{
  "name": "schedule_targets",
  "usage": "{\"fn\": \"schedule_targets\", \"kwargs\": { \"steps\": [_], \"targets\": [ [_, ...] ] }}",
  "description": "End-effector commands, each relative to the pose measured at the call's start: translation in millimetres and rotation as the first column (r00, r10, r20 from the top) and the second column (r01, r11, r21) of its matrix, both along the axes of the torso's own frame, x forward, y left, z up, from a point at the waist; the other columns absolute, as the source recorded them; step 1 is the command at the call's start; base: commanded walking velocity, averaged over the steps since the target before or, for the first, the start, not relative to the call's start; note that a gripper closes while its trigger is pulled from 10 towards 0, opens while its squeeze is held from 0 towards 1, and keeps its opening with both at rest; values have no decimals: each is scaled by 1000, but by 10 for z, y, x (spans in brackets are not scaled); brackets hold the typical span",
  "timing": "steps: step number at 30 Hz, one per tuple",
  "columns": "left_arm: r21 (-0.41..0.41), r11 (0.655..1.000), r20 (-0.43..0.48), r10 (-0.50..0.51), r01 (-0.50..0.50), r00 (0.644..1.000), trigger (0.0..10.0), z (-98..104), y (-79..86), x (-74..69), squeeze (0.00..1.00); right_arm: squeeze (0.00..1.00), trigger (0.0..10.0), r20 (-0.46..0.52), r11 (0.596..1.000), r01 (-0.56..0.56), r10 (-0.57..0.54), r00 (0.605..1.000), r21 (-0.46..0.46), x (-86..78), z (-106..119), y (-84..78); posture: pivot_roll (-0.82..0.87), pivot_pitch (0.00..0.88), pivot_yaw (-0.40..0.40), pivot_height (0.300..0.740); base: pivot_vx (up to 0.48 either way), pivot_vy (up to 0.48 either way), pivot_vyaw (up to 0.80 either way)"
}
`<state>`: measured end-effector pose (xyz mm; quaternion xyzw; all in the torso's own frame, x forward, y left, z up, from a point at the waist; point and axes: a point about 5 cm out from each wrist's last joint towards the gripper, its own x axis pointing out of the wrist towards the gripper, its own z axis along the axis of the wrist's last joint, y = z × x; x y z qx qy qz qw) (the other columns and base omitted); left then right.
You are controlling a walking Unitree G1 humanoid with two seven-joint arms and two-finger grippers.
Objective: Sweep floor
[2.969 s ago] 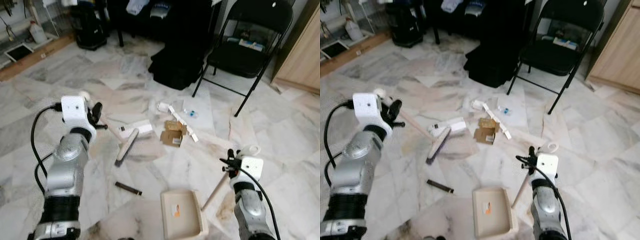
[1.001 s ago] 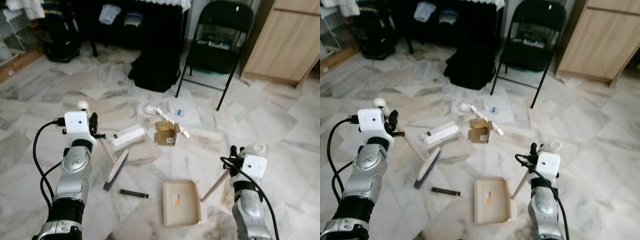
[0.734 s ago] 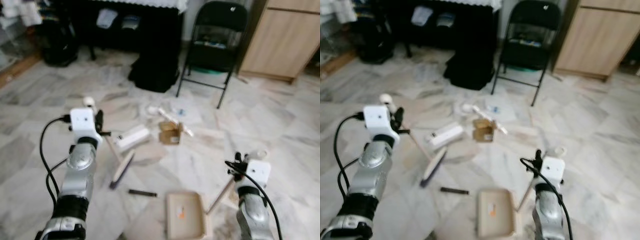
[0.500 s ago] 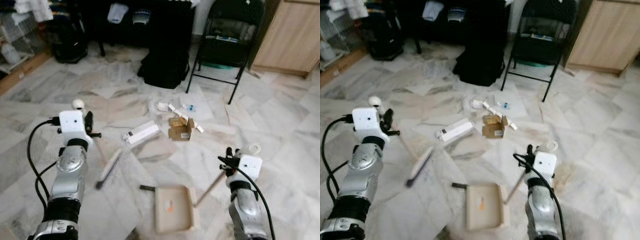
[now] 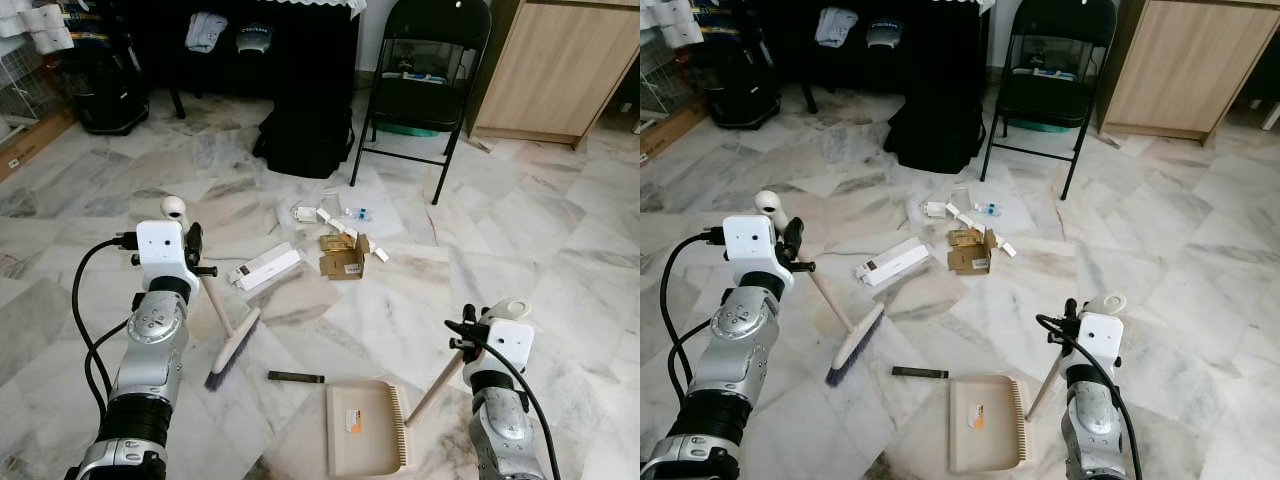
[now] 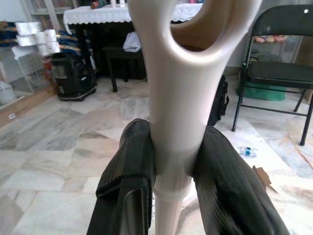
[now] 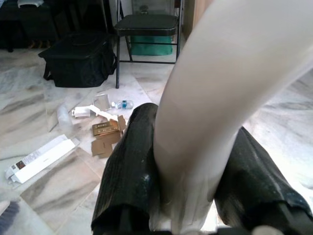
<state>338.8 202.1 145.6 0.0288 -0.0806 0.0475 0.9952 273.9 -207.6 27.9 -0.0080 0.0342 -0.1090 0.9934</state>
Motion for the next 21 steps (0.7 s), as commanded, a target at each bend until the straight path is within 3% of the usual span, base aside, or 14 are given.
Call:
{"fn": "schedule_targets", "kwargs": {
  "steps": [1,16,21],
  "targets": [
    [24,1000,73,6,-8,997,10000,144,32,1,0,0,10000,40,1000,-3,3,999,-4,48,69,2,-84,82,12,740,368,0,0],
    [21,1000,67,14,-16,998,10000,131,49,2,0,0,10000,41,1000,-3,4,999,-9,48,55,-2,-86,81,11,740,402,0,0],
    [18,1000,69,19,-21,997,10000,128,64,0,0,0,10000,40,1000,-1,2,999,-12,43,52,-10,-86,81,11,740,0,0,0]
  ]
}}
